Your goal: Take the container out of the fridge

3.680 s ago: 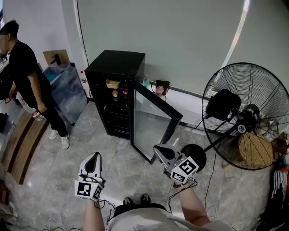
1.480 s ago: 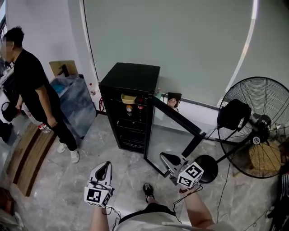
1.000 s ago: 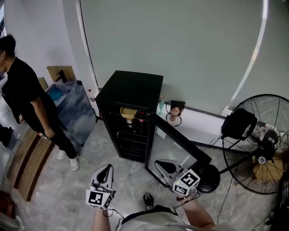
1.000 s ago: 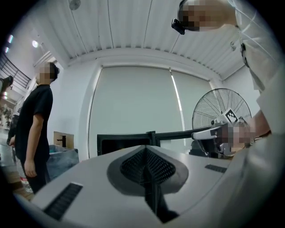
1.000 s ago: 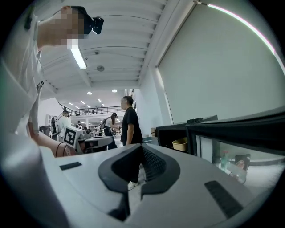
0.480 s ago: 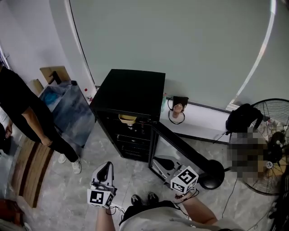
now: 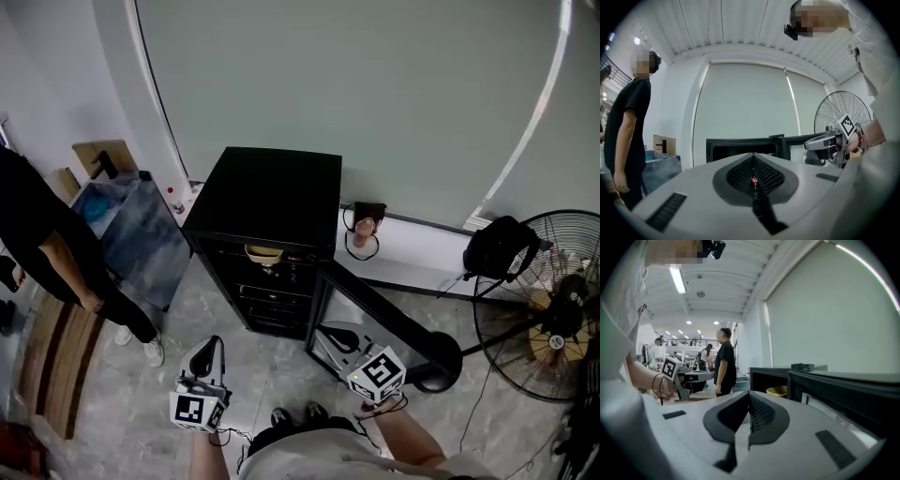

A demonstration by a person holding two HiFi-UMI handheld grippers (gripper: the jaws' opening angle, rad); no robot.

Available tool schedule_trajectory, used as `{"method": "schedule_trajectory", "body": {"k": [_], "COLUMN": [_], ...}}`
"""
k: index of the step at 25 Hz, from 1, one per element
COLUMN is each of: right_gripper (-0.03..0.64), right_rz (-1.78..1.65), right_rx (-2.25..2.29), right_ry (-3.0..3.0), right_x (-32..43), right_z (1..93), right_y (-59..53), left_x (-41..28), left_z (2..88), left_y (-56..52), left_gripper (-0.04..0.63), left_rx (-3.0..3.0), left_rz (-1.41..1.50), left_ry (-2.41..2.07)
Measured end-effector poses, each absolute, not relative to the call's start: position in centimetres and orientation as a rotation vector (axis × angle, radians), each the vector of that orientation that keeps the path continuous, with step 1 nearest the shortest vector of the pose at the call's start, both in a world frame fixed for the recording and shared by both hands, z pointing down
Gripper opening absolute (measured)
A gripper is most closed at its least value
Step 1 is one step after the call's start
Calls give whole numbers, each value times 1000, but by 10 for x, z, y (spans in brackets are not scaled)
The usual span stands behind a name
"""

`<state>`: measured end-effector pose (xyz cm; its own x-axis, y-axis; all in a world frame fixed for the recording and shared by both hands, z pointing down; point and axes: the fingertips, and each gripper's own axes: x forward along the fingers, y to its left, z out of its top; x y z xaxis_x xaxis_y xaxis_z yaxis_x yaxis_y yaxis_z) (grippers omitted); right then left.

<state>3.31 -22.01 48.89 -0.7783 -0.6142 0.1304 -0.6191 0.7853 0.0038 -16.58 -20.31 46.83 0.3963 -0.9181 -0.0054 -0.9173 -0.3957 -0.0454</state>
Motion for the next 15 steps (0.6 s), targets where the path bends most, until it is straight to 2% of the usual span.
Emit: {"method": "schedule_trajectory", "body": {"k": [15], "right_gripper": [15], "right_rz": [-561], "right_rx": [844], "right_ry": [-2532], "right_x": [9], "right_z": [476], "right_y": [-223], "left_x": [-180], "left_z": [468], "left_y": [-208], "left_gripper": [6], "left_rx": [-2602], "left_rz": [20], "left_ry": [1693]}}
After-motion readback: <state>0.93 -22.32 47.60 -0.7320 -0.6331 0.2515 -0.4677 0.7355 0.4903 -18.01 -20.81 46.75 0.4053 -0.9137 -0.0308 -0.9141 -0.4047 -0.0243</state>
